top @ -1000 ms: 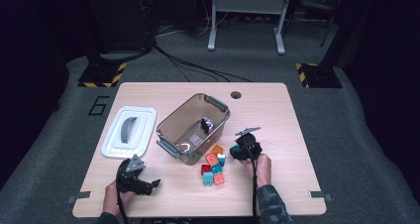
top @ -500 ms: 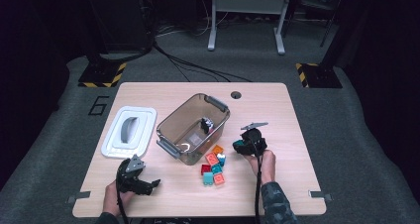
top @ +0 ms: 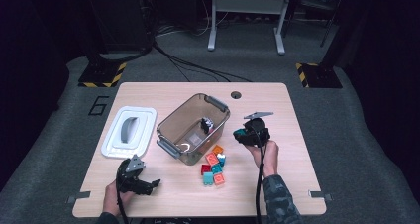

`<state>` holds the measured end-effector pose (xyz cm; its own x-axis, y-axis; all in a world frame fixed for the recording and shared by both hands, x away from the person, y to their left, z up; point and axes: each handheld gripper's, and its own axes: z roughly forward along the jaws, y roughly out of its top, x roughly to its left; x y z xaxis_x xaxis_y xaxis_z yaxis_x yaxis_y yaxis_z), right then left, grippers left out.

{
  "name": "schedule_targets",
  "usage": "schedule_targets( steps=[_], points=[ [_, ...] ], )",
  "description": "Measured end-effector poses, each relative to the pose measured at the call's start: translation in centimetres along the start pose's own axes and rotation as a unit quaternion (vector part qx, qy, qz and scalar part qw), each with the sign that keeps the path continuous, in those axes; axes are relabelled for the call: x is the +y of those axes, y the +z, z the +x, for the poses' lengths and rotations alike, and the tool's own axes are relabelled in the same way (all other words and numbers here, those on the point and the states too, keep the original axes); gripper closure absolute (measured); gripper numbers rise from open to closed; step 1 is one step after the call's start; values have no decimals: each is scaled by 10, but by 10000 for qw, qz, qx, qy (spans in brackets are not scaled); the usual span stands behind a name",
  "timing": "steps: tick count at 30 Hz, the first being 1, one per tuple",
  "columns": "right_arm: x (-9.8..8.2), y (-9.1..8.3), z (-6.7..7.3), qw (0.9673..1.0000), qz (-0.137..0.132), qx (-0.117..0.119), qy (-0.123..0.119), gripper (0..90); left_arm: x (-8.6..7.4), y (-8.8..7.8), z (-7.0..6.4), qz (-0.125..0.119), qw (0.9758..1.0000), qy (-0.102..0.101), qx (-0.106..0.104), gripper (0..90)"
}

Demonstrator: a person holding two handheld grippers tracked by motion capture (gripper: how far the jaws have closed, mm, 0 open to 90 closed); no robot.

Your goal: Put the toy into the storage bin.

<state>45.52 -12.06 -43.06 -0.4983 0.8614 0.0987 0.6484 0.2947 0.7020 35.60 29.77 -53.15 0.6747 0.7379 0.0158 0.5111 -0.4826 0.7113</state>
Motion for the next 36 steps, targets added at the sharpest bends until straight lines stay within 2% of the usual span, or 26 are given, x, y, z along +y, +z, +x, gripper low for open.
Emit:
schedule_targets(
  steps=[5,10,12,18,22,23,24,25,28,30,36],
  points=[
    [13,-8,2,9998,-109,-5,-136,589,0,0,0,-10,10000,1,-9,4],
    [25,-15,5,9997,-198,-9,-123,589,0,0,0,-8,10000,-2,-7,4],
    [31,-19,6,9994,-264,-21,-237,589,0,0,0,1,10000,1,-4,4],
    [47,-26,11,9990,-365,-33,-274,589,0,0,0,-7,10000,1,-5,4],
    [59,-29,14,9980,-442,-35,-443,589,0,0,0,-9,10000,0,-8,4],
    [62,-29,16,9983,-426,-32,-400,589,0,0,0,-9,10000,-2,-9,4],
    [65,-29,18,9983,-437,-22,-389,589,0,0,0,-11,10000,0,-8,4],
    [68,-28,18,9978,-453,-20,-475,589,0,0,0,-10,10000,0,-8,4],
    [77,-24,24,9982,-418,-8,-438,589,0,0,0,-8,10000,2,-4,4],
    [81,-21,26,9974,-439,-34,-578,589,0,0,0,-15,10000,1,-9,4],
    [90,-2,37,9971,-235,-94,-716,588,0,0,0,-14,10000,-1,-9,4]
  ],
)
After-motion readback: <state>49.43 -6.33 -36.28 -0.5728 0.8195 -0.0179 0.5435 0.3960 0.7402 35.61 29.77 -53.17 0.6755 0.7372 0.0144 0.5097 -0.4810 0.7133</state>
